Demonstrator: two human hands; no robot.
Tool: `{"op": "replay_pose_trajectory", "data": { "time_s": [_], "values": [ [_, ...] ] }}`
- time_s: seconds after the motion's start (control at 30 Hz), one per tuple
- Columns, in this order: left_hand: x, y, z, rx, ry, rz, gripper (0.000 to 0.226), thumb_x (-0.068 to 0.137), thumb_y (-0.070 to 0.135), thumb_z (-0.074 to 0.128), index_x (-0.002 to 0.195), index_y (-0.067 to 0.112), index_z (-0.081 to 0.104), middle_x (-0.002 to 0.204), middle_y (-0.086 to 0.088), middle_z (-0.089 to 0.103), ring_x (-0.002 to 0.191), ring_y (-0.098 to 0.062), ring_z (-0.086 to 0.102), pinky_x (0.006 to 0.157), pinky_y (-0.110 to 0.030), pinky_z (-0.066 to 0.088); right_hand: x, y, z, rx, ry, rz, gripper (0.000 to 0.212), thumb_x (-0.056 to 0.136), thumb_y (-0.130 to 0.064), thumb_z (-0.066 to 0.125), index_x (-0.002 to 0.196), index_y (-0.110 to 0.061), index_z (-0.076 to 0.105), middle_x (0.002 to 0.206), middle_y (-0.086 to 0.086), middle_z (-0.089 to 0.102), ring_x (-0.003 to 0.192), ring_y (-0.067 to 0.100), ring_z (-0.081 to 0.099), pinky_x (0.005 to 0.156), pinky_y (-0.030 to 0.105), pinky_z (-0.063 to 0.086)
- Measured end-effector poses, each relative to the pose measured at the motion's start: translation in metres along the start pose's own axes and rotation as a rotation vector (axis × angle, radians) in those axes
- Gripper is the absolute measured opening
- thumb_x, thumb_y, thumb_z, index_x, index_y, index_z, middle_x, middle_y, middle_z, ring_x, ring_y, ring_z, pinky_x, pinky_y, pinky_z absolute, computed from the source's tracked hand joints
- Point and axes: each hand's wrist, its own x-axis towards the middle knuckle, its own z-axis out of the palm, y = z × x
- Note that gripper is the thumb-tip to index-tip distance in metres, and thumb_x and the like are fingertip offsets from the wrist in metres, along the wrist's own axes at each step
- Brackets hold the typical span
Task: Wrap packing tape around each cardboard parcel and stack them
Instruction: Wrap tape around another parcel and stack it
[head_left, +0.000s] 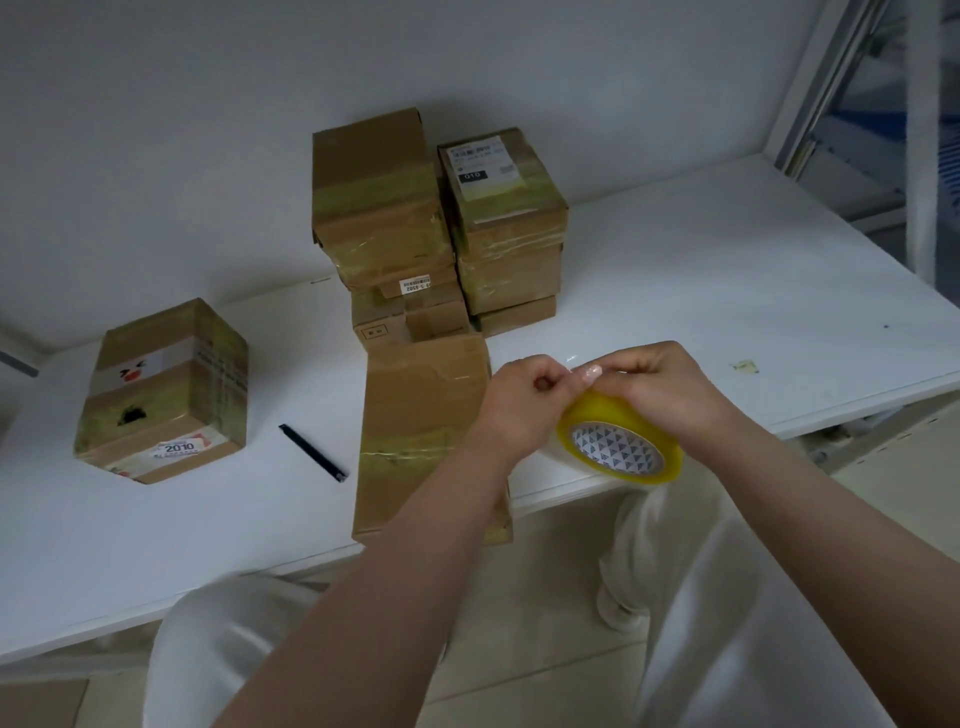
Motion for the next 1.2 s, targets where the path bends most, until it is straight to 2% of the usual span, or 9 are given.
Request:
{"op": "replay_pose_trajectory", "data": {
  "time_s": [0.13, 0.2, 0.27, 0.33, 0.4, 0.5, 0.63, 0.83, 1.2],
  "values": [
    [0.02, 0.004, 0.007, 0.008, -0.045, 0.048, 0.027, 0.09, 0.033, 0.067, 0.07, 0.019, 0.056, 0.08, -0.012, 0.064, 0.078, -0.025, 0.064, 0.071, -0.038, 0.056, 0.006, 0.001, -0.025, 0.108, -0.079, 0.117, 0.011, 0.086, -0.033, 0.069, 0.094, -0.03, 0.076, 0.098, -0.003, 0.074, 0.094, 0.02, 0.068, 0.083, 0.033, 0.053],
    [0.036, 0.004, 0.007, 0.147, 0.052, 0.091, 0.03, 0.091, 0.033, 0.065, 0.066, 0.024, 0.053, 0.081, -0.01, 0.067, 0.081, -0.028, 0.066, 0.075, -0.047, 0.057, 0.01, 0.004, -0.034, 0.128, -0.109, 0.13, 0.035, 0.078, -0.04, 0.073, 0.111, -0.029, 0.071, 0.109, -0.003, 0.07, 0.099, 0.018, 0.066, 0.084, 0.03, 0.051],
    [0.055, 0.005, 0.003, 0.258, 0.143, 0.097, 0.033, 0.091, 0.038, 0.064, 0.065, 0.025, 0.049, 0.078, -0.007, 0.067, 0.075, -0.025, 0.063, 0.074, -0.045, 0.055, 0.014, 0.004, -0.041, 0.18, -0.086, 0.104, 0.055, 0.065, -0.048, 0.074, 0.114, -0.023, 0.069, 0.104, -0.001, 0.072, 0.091, 0.017, 0.07, 0.075, 0.025, 0.053],
    [0.069, 0.006, 0.003, 0.336, 0.206, 0.096, 0.036, 0.092, 0.041, 0.062, 0.064, 0.026, 0.046, 0.07, -0.001, 0.062, 0.069, -0.02, 0.056, 0.069, -0.036, 0.051, 0.02, 0.0, -0.047, 0.202, -0.049, 0.08, 0.053, 0.063, -0.049, 0.075, 0.105, -0.017, 0.072, 0.095, 0.003, 0.074, 0.083, 0.02, 0.071, 0.069, 0.026, 0.055],
    [0.08, 0.009, 0.008, 0.41, 0.243, 0.091, 0.034, 0.094, 0.044, 0.059, 0.068, 0.024, 0.047, 0.067, 0.005, 0.055, 0.072, -0.02, 0.055, 0.067, -0.033, 0.046, 0.031, 0.001, -0.051, 0.071, 0.028, 0.09, 0.048, 0.066, -0.052, 0.079, 0.096, -0.016, 0.072, 0.09, 0.003, 0.073, 0.08, 0.021, 0.071, 0.071, 0.031, 0.056],
    [0.095, 0.004, 0.018, 0.446, 0.235, 0.017, 0.031, 0.094, 0.048, 0.056, 0.079, 0.021, 0.052, 0.078, 0.003, 0.057, 0.084, -0.022, 0.058, 0.074, -0.033, 0.046, 0.041, 0.01, -0.057, -0.425, 0.137, 0.133, 0.054, 0.064, -0.072, 0.071, 0.088, -0.024, 0.067, 0.085, -0.011, 0.063, 0.085, 0.015, 0.062, 0.076, 0.033, 0.051],
    [0.106, -0.02, 0.031, 0.485, 0.235, -0.087, 0.032, 0.094, 0.048, 0.056, 0.09, 0.016, 0.06, 0.094, -0.005, 0.067, 0.094, -0.024, 0.063, 0.073, -0.031, 0.045, 0.044, 0.028, -0.065, -0.392, 0.167, 0.159, 0.046, 0.071, -0.07, 0.067, 0.088, -0.027, 0.07, 0.089, -0.012, 0.063, 0.087, 0.013, 0.059, 0.073, 0.03, 0.047],
    [0.115, -0.053, 0.056, 0.781, 0.12, -0.249, 0.049, 0.096, 0.051, 0.049, 0.116, 0.008, 0.06, 0.116, -0.012, 0.065, 0.108, -0.027, 0.062, 0.082, -0.035, 0.05, 0.063, 0.047, -0.05, -0.451, 0.095, 0.137, 0.029, 0.08, -0.06, 0.066, 0.086, -0.032, 0.067, 0.094, -0.014, 0.065, 0.095, 0.014, 0.061, 0.083, 0.032, 0.05],
    [0.129, -0.041, 0.056, 1.287, -0.087, -0.218, 0.045, 0.101, 0.049, 0.04, 0.115, 0.013, 0.063, 0.113, -0.006, 0.064, 0.104, -0.023, 0.063, 0.071, -0.028, 0.042, 0.069, 0.045, -0.036, -0.636, 0.117, 0.096, 0.038, 0.087, -0.063, 0.055, 0.101, -0.029, 0.066, 0.101, -0.007, 0.065, 0.097, 0.019, 0.061, 0.075, 0.03, 0.046]
  ]
}}
